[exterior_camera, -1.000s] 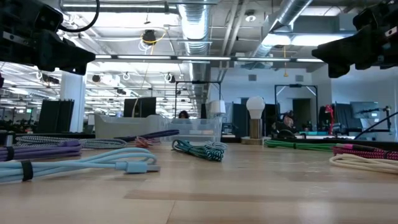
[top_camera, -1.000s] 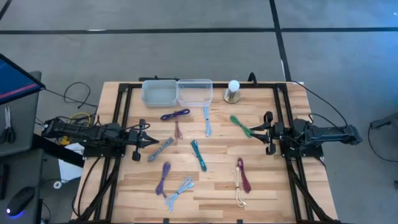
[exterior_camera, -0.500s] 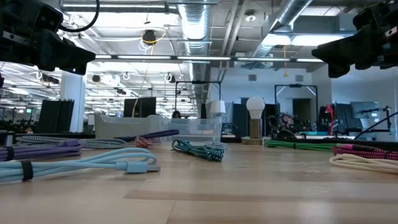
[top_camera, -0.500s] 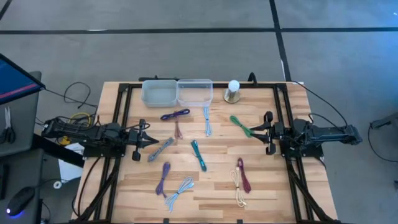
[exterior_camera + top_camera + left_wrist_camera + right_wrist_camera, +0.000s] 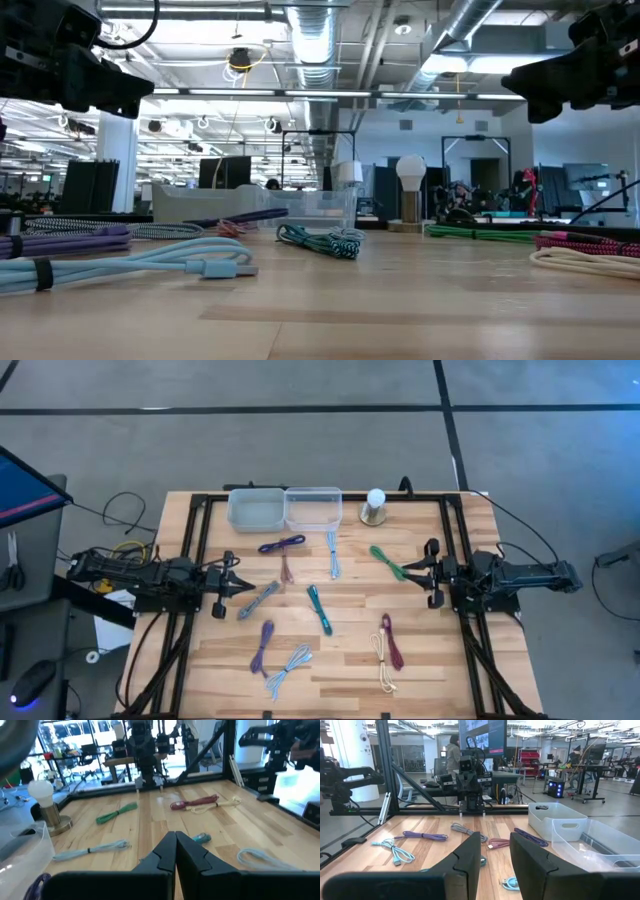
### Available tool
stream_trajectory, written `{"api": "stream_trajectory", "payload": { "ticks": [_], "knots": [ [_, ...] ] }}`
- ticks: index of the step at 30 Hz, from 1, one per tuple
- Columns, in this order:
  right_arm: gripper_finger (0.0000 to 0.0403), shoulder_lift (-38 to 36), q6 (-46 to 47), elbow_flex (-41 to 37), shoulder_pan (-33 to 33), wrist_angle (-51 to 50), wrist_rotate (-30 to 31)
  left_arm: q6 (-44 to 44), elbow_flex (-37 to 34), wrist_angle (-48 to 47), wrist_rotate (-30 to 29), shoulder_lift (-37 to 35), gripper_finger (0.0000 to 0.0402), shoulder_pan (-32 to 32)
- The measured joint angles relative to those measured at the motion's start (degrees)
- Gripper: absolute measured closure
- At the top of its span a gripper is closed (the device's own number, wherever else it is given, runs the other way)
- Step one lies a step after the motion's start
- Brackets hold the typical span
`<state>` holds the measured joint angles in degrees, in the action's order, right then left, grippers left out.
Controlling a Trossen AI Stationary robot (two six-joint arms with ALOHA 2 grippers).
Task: Pick & Place USB Port
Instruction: Put the violet and white USB cable into the gray bin
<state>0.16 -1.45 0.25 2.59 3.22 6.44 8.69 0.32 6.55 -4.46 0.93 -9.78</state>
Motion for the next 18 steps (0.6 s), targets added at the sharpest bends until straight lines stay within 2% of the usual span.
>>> {"api": "stream_trajectory", "payload": {
  "ticks": [10, 15, 18],
  "knots": [
    [0.0305, 0.0, 0.2, 0.0, 0.0, -0.2, 0.0, -0.7, 0.0, 3.5, 0.0, 0.0, 0.0395, 0.0],
    [0.0305, 0.0, 6.3, 0.0, 0.0, -0.5, -0.4, -3.6, 0.0, 3.5, 0.0, 0.0, 0.0395, 0.0],
    [0.0305, 0.0, 6.5, 0.0, 0.0, -1.3, -0.4, -4.8, 0.0, 3.6, -3.1, 0.0, 0.0395, 0.0]
  ]
}}
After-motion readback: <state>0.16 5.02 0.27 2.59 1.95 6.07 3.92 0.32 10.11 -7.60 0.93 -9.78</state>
